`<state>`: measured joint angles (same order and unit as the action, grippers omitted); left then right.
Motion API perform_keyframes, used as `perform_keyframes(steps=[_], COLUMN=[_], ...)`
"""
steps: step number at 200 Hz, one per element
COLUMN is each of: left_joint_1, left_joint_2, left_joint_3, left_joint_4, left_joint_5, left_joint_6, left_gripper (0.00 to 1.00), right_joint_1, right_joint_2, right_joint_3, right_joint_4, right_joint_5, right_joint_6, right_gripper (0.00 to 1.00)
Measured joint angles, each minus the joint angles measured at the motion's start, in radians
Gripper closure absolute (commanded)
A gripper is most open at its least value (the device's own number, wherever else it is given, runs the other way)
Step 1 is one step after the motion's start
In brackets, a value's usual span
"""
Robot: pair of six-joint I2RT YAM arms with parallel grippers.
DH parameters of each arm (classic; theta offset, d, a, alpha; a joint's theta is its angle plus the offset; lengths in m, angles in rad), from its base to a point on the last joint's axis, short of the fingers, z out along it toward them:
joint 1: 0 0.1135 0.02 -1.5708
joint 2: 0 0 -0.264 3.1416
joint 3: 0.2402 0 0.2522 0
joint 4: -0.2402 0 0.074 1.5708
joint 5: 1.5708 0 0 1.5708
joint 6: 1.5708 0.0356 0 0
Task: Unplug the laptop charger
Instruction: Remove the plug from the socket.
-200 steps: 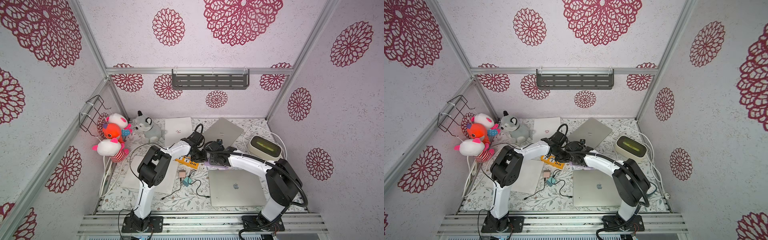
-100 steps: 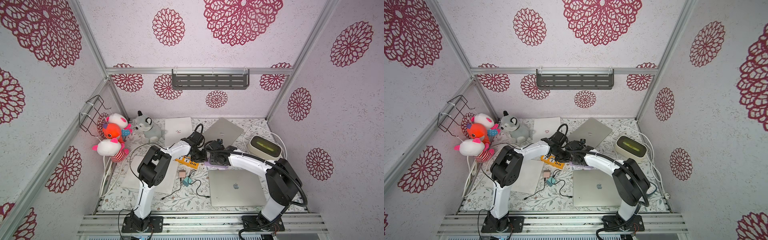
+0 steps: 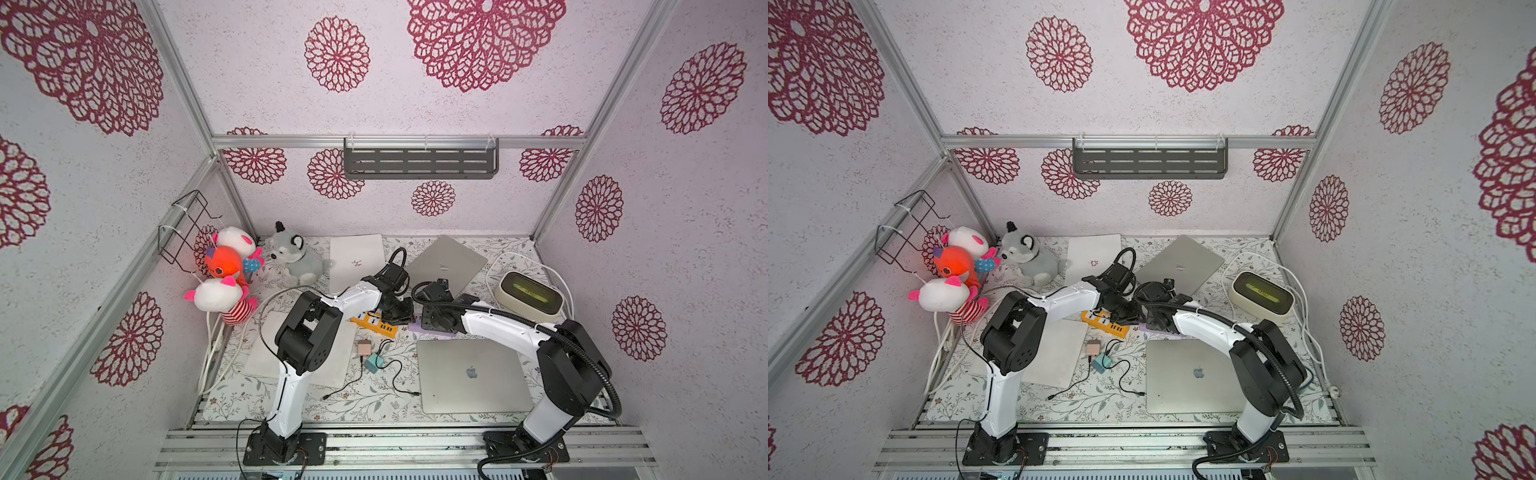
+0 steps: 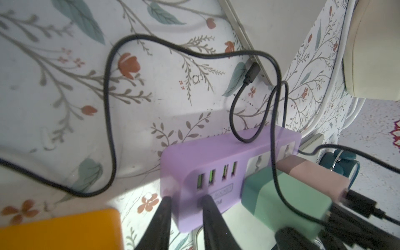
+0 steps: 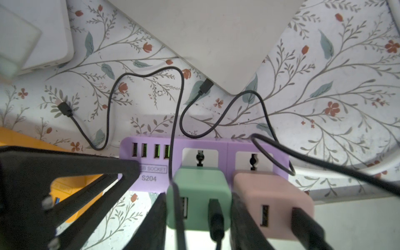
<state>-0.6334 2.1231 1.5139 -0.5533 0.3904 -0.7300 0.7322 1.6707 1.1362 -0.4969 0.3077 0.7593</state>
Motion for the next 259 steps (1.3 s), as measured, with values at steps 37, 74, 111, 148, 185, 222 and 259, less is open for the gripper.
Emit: perform_keyframes(steps=[37, 74, 111, 148, 185, 222, 259], left_joint_1=[0.000, 0.000, 0.000, 0.000, 0.000, 0.000, 0.000], left_joint_2=[0.000, 0.000, 0.000, 0.002, 0.003, 0.004, 0.005], left_joint_3=[0.000, 0.000, 0.000, 0.003, 0.004, 0.007, 0.008], left_joint_4=[0.000, 0.000, 0.000, -0.003, -0.004, -0.007, -0.008], left_joint_5=[0.000, 0.000, 0.000, 0.000, 0.001, 0.001, 0.000], left_joint_6=[0.000, 0.000, 0.000, 0.000, 0.000, 0.000, 0.000], left_gripper=[0.72, 0.72, 0.72, 0.72, 0.72, 0.72, 0.72], right_joint_1=[0.016, 0.007, 0.002, 0.011, 0.012, 0.012, 0.012], right_joint_2=[0.039, 0.014, 0.007, 0.024, 0.025, 0.025, 0.026], right_joint_3=[0.053, 0.019, 0.011, 0.039, 0.040, 0.040, 0.045], right_joint_4=[-0.053, -0.016, -0.012, -0.048, -0.050, -0.050, -0.056], right_joint_5=[0.027, 0.004, -0.004, 0.014, 0.012, 0.011, 0.011], right_joint_6=[-0.011, -0.014, -0.015, -0.026, -0.030, -0.033, -0.035], right_gripper=[0.66, 0.66, 0.66, 0.66, 0.66, 0.66, 0.66])
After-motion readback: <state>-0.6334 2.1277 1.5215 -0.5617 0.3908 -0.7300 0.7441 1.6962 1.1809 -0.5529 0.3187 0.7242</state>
